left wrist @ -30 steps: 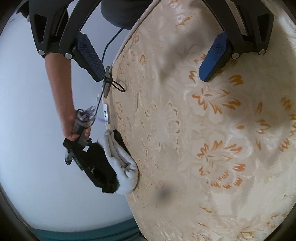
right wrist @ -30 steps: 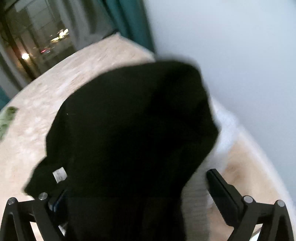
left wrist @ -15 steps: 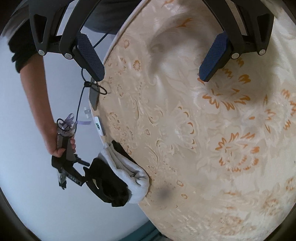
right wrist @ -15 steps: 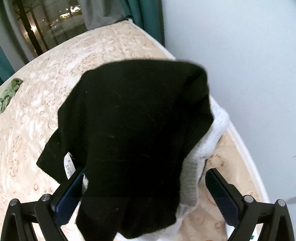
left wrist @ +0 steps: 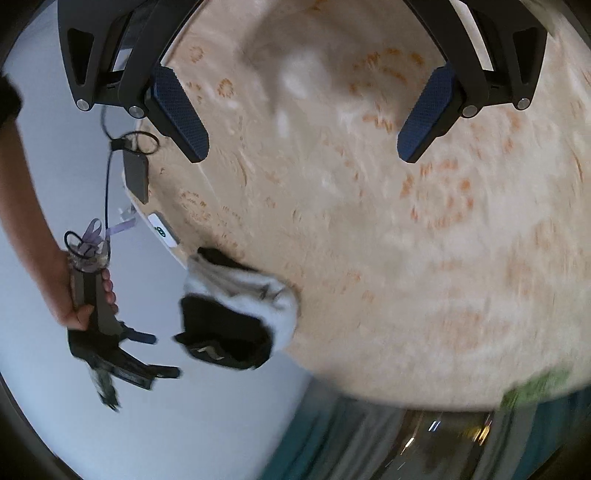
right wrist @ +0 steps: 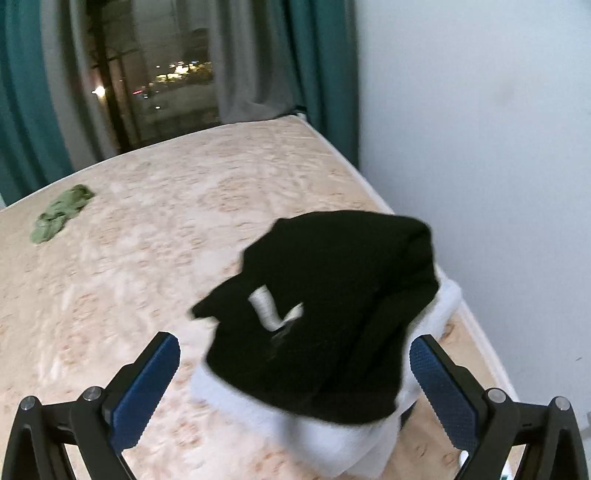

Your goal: Fold clothes

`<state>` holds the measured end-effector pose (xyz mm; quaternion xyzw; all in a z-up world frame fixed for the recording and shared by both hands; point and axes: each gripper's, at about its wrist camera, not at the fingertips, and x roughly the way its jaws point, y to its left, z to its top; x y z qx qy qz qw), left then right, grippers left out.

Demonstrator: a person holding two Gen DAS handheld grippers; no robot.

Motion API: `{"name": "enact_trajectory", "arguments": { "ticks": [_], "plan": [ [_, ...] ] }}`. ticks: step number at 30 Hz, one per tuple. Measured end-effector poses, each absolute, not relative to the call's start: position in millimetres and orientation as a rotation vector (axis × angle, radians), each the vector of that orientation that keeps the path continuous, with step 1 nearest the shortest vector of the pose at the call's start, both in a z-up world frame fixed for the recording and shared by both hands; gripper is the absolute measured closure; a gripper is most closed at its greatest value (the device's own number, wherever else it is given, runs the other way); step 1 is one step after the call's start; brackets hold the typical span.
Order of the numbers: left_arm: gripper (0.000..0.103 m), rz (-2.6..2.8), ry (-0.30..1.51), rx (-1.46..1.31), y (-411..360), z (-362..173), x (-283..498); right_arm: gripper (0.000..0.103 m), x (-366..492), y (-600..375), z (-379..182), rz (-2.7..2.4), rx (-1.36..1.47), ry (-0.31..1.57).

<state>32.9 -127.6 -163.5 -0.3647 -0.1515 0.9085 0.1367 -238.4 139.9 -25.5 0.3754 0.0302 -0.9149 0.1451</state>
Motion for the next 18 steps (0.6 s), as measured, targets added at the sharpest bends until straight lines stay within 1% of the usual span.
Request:
{"name": "enact_trajectory", "arguments": {
  "ticks": [4,7,10,13,15,18],
  "plan": [
    [0.0,2.686,-0.129,-0.912,-100,-132,28,0.0,-196,137,-14,-2.639,1.0,0.073],
    [0.0,2.688,0.022,-0.866,-75,-107,15,0.0,-153,139,-9,-2.653,0.941,0.035],
    [0.0,2.656,0.001,-0.917,-57,-81,-5,0.0,-123,142,-26,-2.683,0.973,-0.028],
    [0.0,2.604,-0.103,-0.969,-52,-57,-20,0.0,-106,148,-55,-2.726,1.034,-0.182],
    [0.0,2.611,-0.131,-0.979,-50,-44,-27,0.0,-100,148,-65,-2.72,1.045,-0.241],
    [0.0,2.657,-0.132,-0.975,-48,-29,-37,0.0,-88,153,-54,-2.749,0.859,-0.284]
  ]
}}
